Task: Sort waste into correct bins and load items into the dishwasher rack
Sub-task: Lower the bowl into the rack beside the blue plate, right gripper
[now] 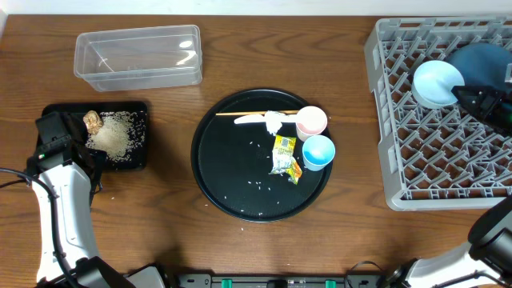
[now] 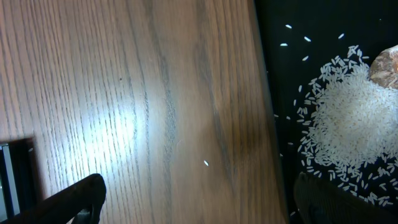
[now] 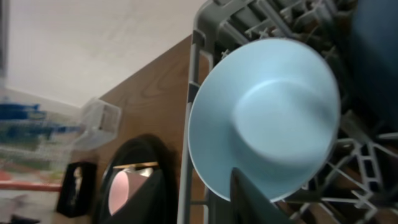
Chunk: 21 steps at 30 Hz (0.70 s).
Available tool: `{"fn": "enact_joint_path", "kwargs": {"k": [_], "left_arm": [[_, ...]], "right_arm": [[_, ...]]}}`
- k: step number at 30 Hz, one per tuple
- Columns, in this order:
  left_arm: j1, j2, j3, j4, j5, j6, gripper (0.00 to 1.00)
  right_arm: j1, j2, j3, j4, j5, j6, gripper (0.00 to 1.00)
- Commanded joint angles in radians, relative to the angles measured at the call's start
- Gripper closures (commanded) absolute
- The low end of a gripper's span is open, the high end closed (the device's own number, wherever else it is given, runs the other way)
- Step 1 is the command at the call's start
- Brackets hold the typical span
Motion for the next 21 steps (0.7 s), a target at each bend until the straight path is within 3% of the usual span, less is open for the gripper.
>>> {"fn": "enact_joint_path", "kwargs": {"k": [1,11,21], "left_arm": [[0.005,0.003,0.01,-0.006,-0.016,-0.009,0.02],[0.005,0.003,0.01,-0.006,-0.016,-0.009,0.02],[0.005,0.003,0.01,-0.006,-0.016,-0.009,0.02]], "right_arm": [[0.021,-0.03,0.004,-0.009,0.143,0.055,0.79],[0.17,-0.029,0.004,-0.04,0.603,0.123,0.96],[0.2,-0.029,0.004,-0.017,0.666,0.129,0.97]]}}
